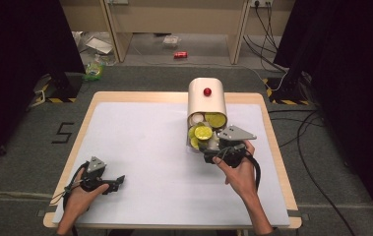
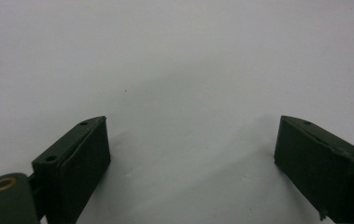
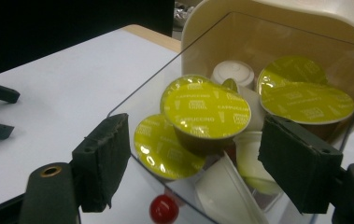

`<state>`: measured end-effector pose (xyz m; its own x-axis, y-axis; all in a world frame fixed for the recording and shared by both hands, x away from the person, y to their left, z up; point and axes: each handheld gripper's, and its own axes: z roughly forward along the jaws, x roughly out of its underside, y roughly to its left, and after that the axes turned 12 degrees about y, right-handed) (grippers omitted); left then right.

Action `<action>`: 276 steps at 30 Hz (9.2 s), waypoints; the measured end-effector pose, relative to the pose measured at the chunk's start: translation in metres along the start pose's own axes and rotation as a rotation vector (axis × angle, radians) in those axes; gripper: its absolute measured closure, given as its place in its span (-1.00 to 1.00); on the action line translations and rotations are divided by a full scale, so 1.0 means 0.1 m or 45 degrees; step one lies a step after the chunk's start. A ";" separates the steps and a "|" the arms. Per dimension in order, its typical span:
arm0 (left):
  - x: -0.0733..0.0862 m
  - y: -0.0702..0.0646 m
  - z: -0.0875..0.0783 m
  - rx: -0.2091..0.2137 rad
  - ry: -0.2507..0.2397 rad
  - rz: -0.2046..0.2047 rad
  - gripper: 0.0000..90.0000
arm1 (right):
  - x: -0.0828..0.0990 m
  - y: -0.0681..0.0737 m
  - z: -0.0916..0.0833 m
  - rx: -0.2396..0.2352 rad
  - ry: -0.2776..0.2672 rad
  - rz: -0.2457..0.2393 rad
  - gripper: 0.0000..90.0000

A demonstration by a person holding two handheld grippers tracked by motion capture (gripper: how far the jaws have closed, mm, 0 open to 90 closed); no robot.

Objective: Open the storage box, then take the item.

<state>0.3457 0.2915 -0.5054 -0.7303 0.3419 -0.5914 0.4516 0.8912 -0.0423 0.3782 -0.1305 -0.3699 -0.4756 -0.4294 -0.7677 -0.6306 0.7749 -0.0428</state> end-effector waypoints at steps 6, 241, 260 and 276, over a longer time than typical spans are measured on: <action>0.00 0.00 0.00 0.001 0.000 0.000 -0.78 | -0.06 -0.01 0.10 0.023 0.008 0.005 -0.45; 0.00 0.01 0.00 0.004 0.001 0.001 -0.78 | 1.28 -0.99 0.21 0.267 0.318 0.256 -0.15; 0.00 0.01 0.00 0.004 0.000 0.001 -0.78 | 1.32 -1.01 0.23 0.251 0.331 0.304 -0.29; 0.00 0.01 0.00 0.005 0.000 0.001 -0.78 | 1.13 -0.95 -0.01 0.238 0.135 0.295 -0.47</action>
<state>0.3457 0.2923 -0.5053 -0.7302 0.3424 -0.5913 0.4537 0.8900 -0.0449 0.3845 -0.2531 -0.4519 -0.6608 -0.2696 -0.7004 -0.3788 0.9255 0.0012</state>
